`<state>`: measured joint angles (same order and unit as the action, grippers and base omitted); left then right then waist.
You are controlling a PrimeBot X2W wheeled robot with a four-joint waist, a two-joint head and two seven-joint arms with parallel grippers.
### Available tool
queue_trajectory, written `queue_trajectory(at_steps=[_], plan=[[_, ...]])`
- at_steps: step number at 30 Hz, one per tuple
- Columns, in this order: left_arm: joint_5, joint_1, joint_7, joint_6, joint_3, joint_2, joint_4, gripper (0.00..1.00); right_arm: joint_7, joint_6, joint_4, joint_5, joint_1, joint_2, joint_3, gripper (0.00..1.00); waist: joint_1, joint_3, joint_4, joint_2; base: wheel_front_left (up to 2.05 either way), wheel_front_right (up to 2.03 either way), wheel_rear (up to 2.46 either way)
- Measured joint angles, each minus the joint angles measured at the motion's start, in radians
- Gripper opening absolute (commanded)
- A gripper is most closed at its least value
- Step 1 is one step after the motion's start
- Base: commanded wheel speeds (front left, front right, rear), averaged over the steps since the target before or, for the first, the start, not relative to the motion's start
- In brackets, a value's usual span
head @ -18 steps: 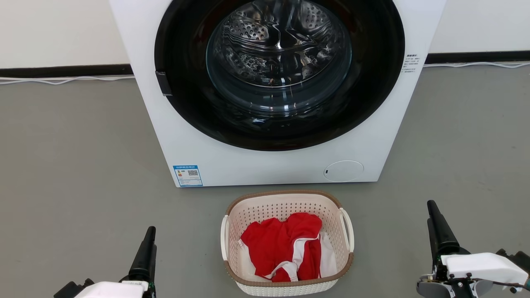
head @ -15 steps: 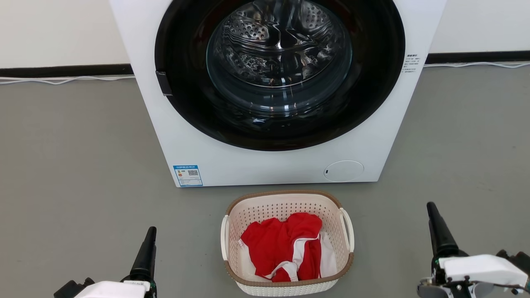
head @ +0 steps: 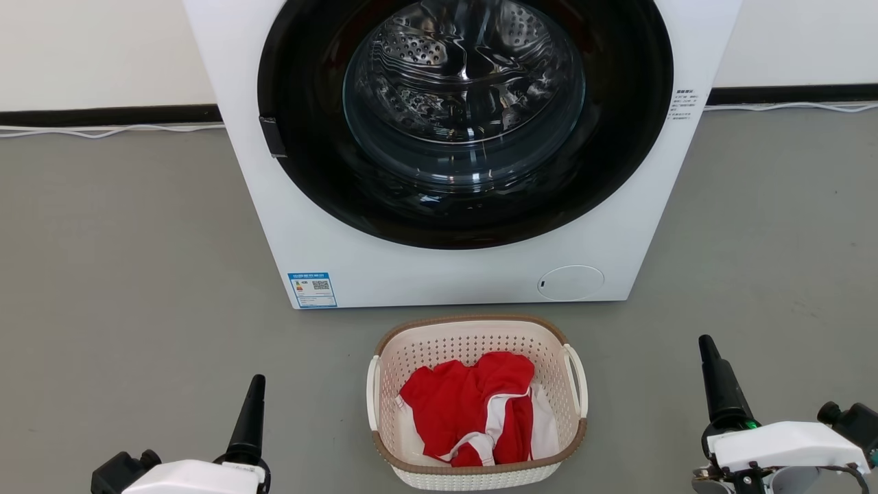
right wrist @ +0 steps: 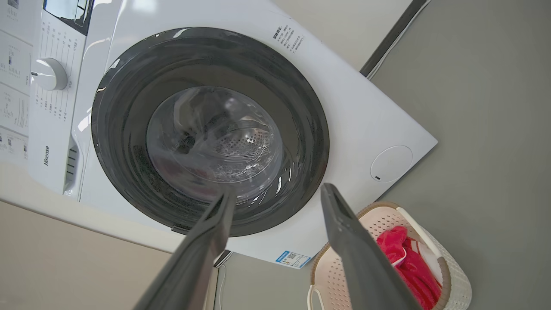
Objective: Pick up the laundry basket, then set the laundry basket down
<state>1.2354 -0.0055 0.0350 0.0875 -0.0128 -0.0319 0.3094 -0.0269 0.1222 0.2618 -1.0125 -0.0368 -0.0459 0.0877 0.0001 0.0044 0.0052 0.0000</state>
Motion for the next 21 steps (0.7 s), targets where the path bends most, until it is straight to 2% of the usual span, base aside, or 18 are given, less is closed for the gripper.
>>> queue_trajectory(at_steps=[15,21], plan=[[-0.208,0.001,0.039,-0.028,0.02,-0.001,-0.023,1.0,-0.042,0.001,-0.007,0.236,0.016,0.001,0.003,1.0,0.0,0.002,0.0,0.0,0.0,0.0,0.0],[-0.324,0.003,0.058,-0.035,0.027,-0.002,-0.033,1.0,-0.061,0.001,-0.007,0.344,0.016,0.001,0.004,1.0,-0.0001,0.002,0.002,0.0,0.0,0.0,0.0]])
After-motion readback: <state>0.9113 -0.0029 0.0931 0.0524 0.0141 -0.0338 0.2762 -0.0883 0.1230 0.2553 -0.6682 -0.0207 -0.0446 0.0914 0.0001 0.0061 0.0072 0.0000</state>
